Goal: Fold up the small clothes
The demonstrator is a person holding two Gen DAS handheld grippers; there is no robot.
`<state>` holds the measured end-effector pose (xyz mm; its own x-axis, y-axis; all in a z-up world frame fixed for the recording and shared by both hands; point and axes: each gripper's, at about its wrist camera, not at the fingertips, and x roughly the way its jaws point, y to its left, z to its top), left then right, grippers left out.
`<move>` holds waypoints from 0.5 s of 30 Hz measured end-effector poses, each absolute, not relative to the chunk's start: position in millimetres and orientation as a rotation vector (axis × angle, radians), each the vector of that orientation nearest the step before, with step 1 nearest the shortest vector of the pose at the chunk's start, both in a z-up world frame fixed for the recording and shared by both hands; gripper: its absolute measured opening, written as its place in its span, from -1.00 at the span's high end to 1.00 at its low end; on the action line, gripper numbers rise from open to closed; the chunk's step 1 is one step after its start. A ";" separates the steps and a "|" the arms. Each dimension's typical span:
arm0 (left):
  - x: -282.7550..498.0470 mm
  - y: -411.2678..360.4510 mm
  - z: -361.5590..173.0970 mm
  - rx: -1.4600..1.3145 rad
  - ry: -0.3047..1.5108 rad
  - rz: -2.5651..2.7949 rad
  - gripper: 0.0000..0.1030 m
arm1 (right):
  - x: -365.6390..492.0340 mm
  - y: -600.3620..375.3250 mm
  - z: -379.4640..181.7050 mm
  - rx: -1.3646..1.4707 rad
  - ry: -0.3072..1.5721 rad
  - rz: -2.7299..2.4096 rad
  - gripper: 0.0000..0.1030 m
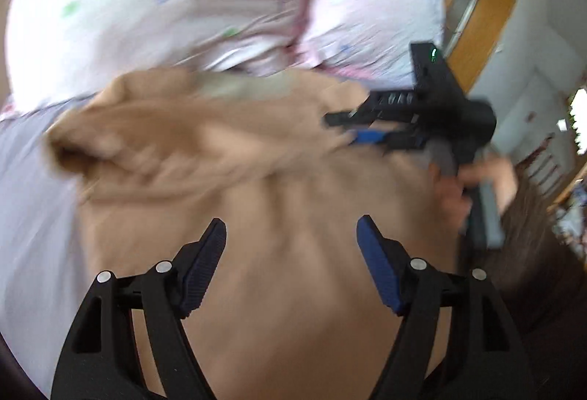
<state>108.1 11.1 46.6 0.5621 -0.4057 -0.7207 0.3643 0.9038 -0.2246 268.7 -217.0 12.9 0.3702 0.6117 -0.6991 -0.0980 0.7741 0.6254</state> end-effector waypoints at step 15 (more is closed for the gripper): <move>79.2 50.9 12.5 -0.069 0.930 -0.364 -0.43 | 251.9 -281.8 54.3 0.420 0.826 0.186 0.96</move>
